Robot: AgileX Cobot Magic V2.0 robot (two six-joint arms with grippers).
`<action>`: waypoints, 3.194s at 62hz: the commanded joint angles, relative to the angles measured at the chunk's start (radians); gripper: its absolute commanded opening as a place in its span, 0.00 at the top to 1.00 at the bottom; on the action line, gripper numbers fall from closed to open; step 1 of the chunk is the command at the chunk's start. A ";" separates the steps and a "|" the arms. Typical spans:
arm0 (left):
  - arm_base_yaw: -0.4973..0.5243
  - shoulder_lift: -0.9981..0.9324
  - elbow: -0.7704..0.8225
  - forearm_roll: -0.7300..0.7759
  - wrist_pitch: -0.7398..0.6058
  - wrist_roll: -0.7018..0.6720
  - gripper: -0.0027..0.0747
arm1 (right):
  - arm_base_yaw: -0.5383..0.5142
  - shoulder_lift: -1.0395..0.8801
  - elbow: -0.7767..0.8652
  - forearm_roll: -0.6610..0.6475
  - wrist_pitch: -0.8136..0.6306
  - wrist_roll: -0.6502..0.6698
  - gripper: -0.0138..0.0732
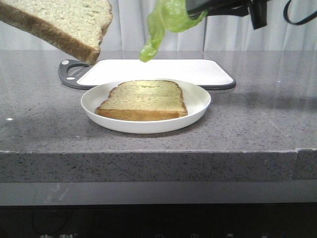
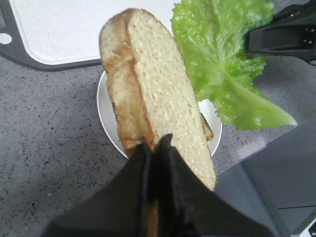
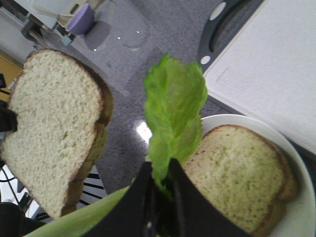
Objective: Left arm grabs bread, right arm adds lettuce
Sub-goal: 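Carry the lettuce with the right gripper and release it onto the bottom slice, then lower the held bread slice with the left gripper onto the lettuce and release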
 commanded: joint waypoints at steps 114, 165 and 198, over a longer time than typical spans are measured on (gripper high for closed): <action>0.000 0.132 -0.028 -0.419 0.045 0.196 0.99 | 0.142 -0.508 0.084 -0.629 -0.300 0.457 0.41; 0.000 0.483 -0.028 -0.660 0.116 0.366 0.99 | 0.142 -0.574 0.090 -0.738 -0.201 0.527 0.41; 0.000 0.436 -0.086 -0.458 0.143 0.317 0.42 | 0.142 -0.594 0.086 -0.933 -0.132 0.730 0.41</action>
